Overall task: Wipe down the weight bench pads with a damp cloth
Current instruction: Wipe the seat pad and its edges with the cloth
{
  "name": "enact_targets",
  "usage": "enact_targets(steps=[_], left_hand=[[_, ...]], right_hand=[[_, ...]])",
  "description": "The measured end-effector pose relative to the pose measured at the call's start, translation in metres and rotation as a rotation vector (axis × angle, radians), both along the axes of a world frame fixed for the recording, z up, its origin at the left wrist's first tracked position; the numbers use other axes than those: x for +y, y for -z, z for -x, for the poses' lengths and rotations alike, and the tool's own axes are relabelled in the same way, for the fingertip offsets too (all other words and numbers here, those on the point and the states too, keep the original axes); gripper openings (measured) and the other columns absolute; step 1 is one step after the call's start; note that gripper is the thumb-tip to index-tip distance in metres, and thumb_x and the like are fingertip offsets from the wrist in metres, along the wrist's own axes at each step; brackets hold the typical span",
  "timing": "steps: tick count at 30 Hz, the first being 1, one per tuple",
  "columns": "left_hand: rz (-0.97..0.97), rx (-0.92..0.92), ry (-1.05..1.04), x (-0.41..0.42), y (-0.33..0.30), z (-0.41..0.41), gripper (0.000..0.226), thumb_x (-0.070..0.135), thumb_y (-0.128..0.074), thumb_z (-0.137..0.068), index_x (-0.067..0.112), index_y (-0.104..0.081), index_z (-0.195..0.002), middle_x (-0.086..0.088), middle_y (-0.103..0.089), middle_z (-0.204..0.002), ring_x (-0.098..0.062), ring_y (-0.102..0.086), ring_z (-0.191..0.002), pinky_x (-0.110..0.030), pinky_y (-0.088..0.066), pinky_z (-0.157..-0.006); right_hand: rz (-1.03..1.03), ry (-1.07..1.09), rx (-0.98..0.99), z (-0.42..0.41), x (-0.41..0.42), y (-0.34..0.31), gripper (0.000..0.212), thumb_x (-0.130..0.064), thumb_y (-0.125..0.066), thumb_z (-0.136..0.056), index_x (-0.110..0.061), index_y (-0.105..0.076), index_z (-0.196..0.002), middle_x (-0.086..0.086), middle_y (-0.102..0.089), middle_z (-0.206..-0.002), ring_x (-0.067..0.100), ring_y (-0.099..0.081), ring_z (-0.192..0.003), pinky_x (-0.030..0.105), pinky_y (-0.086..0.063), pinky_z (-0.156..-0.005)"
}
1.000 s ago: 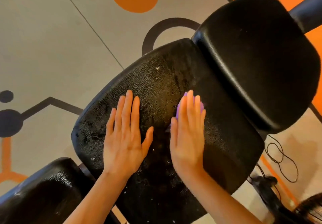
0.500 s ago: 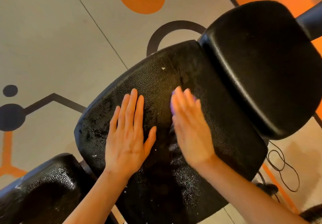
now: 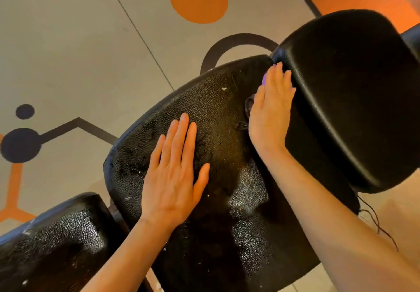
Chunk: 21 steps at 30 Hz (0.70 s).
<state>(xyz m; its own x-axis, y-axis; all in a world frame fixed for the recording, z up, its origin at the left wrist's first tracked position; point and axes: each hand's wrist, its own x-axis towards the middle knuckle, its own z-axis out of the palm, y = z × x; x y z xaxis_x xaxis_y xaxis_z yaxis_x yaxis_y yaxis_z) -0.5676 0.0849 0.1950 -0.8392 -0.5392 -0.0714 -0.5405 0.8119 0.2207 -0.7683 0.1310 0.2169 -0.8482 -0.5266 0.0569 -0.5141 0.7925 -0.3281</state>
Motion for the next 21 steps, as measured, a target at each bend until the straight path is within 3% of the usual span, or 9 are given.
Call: enact_targets(steps=[1,5,7,10,11,13,15,17,21], left_hand=[[-0.005,-0.002,0.000,0.000,0.000,0.000,0.075,0.051,-0.029,-0.097,0.011,-0.007,-0.157,-0.007,0.001,-0.165,-0.022,-0.001,-0.153,-0.039,-0.006,-0.124],[-0.044,0.025,0.005,-0.002,-0.004,0.000,0.074,0.049,-0.032,-0.098,0.011,-0.010,-0.157,-0.008,-0.002,-0.165,-0.022,0.000,-0.153,-0.038,-0.003,-0.124],[-0.084,0.076,-0.024,0.000,-0.008,-0.005,0.073,0.047,-0.033,-0.098,0.011,-0.010,-0.157,-0.007,-0.003,-0.165,-0.021,0.001,-0.153,-0.037,0.001,-0.125],[-0.140,0.173,-0.200,0.009,-0.013,-0.025,0.070,0.042,-0.035,-0.098,0.012,-0.012,-0.156,-0.005,-0.004,-0.165,-0.022,0.001,-0.153,-0.034,0.003,-0.124],[-0.164,0.192,-0.280,0.013,-0.012,-0.032,0.070,0.041,-0.036,-0.097,0.013,-0.012,-0.156,-0.004,-0.004,-0.165,-0.022,0.002,-0.153,-0.034,0.003,-0.124],[-0.197,0.199,-0.426,0.021,-0.008,-0.044,0.070,0.040,-0.038,-0.096,0.011,-0.015,-0.155,-0.006,-0.004,-0.165,-0.024,0.001,-0.153,-0.041,-0.005,-0.124],[-0.193,0.172,-0.510,0.026,-0.004,-0.049,0.069,0.040,-0.037,-0.095,0.007,-0.019,-0.153,-0.009,-0.007,-0.164,-0.027,-0.004,-0.152,-0.050,-0.015,-0.122],[-0.171,0.150,-0.529,0.027,-0.002,-0.050,0.069,0.040,-0.036,-0.096,0.003,-0.021,-0.152,-0.012,-0.009,-0.163,-0.028,-0.008,-0.152,-0.051,-0.019,-0.120],[-0.129,0.131,-0.541,0.028,0.002,-0.049,0.068,0.038,-0.036,-0.095,0.002,-0.022,-0.151,-0.013,-0.012,-0.162,-0.028,-0.008,-0.151,-0.049,-0.020,-0.120]], right_hand=[[0.028,-0.059,0.010,-0.017,0.001,0.003,0.047,-0.014,-0.028,-0.101,-0.005,-0.026,-0.148,0.013,-0.021,-0.157,0.028,-0.011,-0.148,0.045,-0.009,-0.121],[-0.087,-0.747,0.017,-0.046,0.042,-0.002,0.051,-0.007,-0.040,-0.098,-0.004,-0.027,-0.148,0.012,-0.024,-0.157,0.026,-0.015,-0.147,0.039,-0.011,-0.121],[-0.099,-0.630,-0.017,-0.005,0.036,-0.004,0.049,-0.006,-0.038,-0.098,-0.001,-0.028,-0.146,0.014,-0.024,-0.156,0.029,-0.017,-0.146,0.040,-0.013,-0.120],[0.085,-0.068,-0.117,0.041,0.002,-0.005,0.047,-0.017,-0.029,-0.103,-0.007,-0.023,-0.149,0.009,-0.020,-0.158,0.021,-0.012,-0.148,0.037,-0.006,-0.122],[0.084,-0.006,-0.093,0.032,-0.008,-0.004,0.047,-0.017,-0.028,-0.103,-0.006,-0.024,-0.149,0.009,-0.023,-0.157,0.024,-0.014,-0.147,0.036,-0.006,-0.121],[0.084,-0.206,-0.032,-0.003,-0.014,0.002,0.046,-0.013,-0.031,-0.101,-0.003,-0.031,-0.146,0.008,-0.028,-0.155,0.029,-0.021,-0.145,0.036,-0.009,-0.120],[0.034,-0.618,-0.041,-0.029,0.001,0.004,0.048,-0.012,-0.034,-0.100,-0.004,-0.029,-0.147,0.006,-0.020,-0.157,0.026,-0.014,-0.147,0.038,-0.008,-0.122],[-0.027,-0.803,-0.005,-0.011,0.013,0.002,0.050,-0.012,-0.034,-0.099,-0.005,-0.026,-0.148,0.007,-0.020,-0.158,0.021,-0.011,-0.148,0.036,-0.006,-0.122],[0.122,-0.239,-0.150,0.032,0.000,-0.005,0.049,-0.015,-0.029,-0.103,-0.009,-0.021,-0.151,0.005,-0.016,-0.160,0.015,-0.005,-0.148,0.031,0.001,-0.121]])
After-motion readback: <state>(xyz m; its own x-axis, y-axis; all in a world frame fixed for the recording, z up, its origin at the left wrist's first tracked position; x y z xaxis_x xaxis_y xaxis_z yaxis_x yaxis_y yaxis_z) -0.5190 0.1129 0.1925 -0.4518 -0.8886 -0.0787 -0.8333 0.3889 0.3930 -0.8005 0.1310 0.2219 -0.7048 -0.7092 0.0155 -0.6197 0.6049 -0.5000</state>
